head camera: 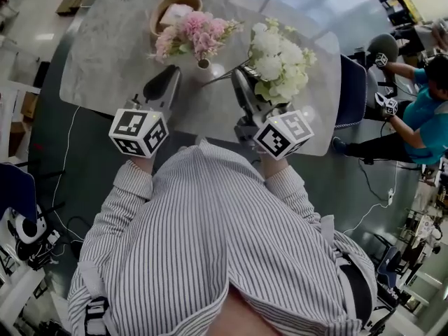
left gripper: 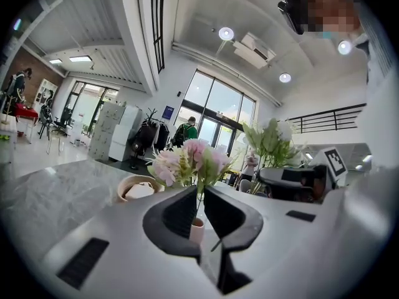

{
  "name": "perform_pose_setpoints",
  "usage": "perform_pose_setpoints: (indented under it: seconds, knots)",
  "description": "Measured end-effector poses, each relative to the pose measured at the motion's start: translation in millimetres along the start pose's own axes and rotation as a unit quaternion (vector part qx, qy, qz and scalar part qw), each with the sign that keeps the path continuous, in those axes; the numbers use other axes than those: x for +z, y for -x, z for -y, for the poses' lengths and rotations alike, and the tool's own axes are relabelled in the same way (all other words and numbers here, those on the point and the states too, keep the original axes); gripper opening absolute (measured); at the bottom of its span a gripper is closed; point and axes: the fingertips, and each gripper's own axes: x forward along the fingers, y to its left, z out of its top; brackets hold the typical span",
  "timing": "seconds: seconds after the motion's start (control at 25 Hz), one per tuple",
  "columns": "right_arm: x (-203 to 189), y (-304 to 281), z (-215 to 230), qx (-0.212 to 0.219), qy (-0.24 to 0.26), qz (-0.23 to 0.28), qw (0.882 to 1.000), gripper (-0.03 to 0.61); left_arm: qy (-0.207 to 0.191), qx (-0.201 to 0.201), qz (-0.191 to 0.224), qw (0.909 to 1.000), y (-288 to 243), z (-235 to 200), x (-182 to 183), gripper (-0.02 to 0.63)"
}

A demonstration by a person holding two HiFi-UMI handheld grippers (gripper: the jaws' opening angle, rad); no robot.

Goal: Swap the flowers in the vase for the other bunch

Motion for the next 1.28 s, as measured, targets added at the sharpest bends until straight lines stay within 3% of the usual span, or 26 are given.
perform_pose_setpoints:
  seconds: [0.24,0.56,1.28]
  knots:
    - [-10.8,-9.9,-2.3,0.010,-0.006,-0.020,1.000,0.028,-0.010,-0.020,-0.009,0.9997,1.2,18.0,-3.6,0.035]
    - [-21.3,-17.9,-10.7,0.035,-0.007,-0.039,0.999,0.028,0.017,-0.017,-0.003,0.9997,6.6,15.0,-6.7,0.029]
    - [-23.1,-16.5,-8.2,0.029,-0.002,-0.044,0.999,0.028,0.035,-0.032,-0.011,0.9988,1.7,18.7,-12.3,0.025]
